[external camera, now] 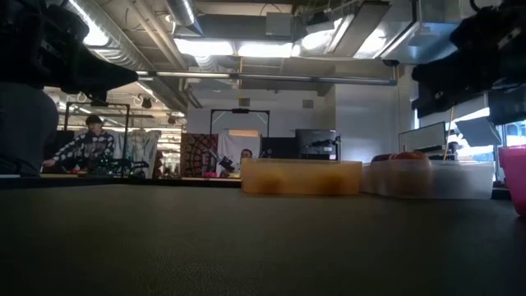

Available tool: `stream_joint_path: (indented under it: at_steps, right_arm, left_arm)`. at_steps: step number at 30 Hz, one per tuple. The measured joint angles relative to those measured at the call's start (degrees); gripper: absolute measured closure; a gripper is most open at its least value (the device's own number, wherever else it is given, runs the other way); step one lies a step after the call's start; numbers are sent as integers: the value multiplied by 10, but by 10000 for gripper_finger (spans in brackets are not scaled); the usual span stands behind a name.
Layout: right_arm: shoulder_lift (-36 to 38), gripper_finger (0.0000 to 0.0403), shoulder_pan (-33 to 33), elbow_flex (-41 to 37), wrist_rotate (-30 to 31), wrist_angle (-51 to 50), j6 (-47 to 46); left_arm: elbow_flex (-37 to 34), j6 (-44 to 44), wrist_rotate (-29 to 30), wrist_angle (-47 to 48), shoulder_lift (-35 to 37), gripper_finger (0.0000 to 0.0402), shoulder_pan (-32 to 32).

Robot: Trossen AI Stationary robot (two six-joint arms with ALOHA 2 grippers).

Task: Sort produce into baskets
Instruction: Return to Home Position

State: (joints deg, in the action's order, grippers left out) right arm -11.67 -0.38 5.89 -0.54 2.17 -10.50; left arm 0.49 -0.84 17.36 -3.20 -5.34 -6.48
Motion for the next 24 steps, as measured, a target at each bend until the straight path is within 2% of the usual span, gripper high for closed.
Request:
stream_joint_path:
  at_steps: [10, 24]
  right_arm:
    - [87, 402, 0, -52, 18, -7, 1]
    - [89, 402, 0, -53, 19, -10, 14]
  left_arm:
    - [0, 28, -10, 2, 0, 386, 0]
    - [0, 48, -50, 8, 31, 386, 0]
